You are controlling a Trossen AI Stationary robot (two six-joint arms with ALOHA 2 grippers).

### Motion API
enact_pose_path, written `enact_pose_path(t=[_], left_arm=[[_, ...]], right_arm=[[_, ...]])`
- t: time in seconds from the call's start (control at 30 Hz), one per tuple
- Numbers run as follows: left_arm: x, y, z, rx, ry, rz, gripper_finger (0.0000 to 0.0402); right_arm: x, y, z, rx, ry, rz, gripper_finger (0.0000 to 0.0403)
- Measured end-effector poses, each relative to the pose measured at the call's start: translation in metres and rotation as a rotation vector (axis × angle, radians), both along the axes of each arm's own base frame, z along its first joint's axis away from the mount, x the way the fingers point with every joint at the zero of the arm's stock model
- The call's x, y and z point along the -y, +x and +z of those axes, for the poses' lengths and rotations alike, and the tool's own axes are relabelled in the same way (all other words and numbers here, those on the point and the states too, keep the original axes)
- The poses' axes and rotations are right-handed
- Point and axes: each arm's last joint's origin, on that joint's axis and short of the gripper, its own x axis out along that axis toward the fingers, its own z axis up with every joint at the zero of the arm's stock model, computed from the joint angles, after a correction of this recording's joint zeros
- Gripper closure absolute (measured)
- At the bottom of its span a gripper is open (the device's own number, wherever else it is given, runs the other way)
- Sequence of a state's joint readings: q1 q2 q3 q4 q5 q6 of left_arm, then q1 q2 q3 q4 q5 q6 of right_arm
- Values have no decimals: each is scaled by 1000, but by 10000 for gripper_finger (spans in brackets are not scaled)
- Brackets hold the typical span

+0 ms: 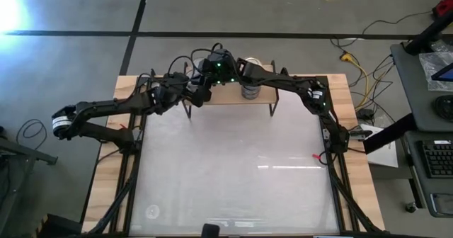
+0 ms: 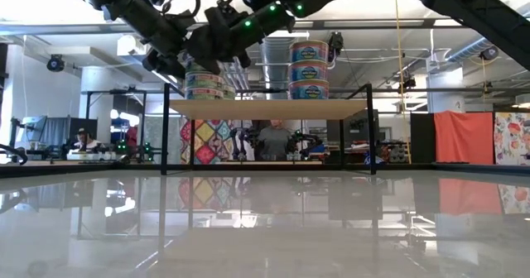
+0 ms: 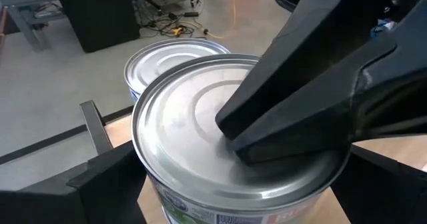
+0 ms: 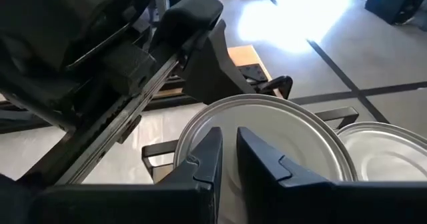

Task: Stack canned seafood by type on shelf
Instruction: Stack the green tuna can on top of the green tuna can on the shelf

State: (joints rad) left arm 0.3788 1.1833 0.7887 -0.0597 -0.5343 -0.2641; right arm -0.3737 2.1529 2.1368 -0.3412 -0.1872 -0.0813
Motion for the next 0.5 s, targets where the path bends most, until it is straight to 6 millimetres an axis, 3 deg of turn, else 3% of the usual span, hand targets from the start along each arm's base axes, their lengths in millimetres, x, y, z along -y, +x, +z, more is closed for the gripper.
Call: enact_pose_path(t=[0.5], left_arm=[[5, -7, 7, 5, -10, -60, 2]], right_arm=[[0, -2, -2, -36, 20, 2, 365]])
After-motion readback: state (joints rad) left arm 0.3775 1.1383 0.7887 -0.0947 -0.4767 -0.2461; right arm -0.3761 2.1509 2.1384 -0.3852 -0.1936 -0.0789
